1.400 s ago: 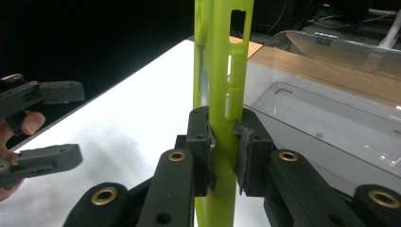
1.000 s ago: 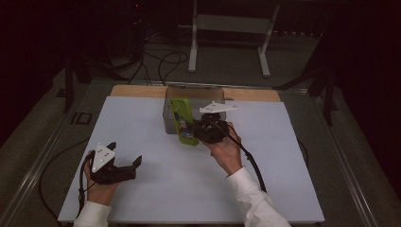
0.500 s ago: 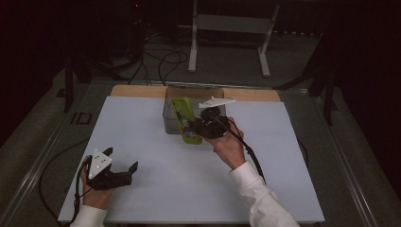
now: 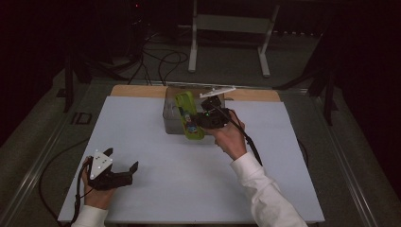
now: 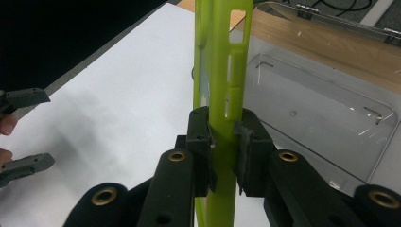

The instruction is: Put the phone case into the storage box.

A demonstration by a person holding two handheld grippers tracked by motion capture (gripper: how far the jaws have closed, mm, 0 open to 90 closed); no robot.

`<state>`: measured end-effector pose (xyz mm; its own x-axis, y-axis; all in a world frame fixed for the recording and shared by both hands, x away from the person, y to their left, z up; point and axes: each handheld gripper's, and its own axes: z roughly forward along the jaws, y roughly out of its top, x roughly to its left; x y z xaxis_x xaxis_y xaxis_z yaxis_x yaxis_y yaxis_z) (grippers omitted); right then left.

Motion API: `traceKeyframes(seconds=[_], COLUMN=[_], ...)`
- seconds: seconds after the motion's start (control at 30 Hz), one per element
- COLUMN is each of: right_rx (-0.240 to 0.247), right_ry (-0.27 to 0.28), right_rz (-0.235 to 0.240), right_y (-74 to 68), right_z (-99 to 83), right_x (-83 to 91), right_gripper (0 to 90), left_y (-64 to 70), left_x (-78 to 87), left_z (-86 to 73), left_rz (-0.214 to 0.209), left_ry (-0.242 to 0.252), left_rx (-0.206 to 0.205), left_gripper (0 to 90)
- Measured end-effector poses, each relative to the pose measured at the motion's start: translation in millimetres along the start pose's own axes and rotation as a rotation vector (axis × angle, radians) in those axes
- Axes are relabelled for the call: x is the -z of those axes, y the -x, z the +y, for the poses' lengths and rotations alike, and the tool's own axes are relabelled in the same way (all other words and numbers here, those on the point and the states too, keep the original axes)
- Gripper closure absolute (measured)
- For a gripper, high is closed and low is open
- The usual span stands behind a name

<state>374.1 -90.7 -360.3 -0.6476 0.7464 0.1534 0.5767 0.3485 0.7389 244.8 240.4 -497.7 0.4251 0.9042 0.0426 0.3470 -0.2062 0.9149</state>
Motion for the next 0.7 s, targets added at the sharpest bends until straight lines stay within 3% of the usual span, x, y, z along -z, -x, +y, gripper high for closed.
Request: traceKeyframes(seconds=[0.7], right_rx=[-0.064], right_ry=[-0.035], right_rz=[-0.010], right_y=[21.0], right_z=[19.5], right_x=[-11.2], right_gripper=[78.2], left_y=[1.0], left_x=[-3.5], left_z=[-2.1], left_rz=[0.015], left_ry=[-0.007], left_rx=[-0.003], left_gripper=[0.0])
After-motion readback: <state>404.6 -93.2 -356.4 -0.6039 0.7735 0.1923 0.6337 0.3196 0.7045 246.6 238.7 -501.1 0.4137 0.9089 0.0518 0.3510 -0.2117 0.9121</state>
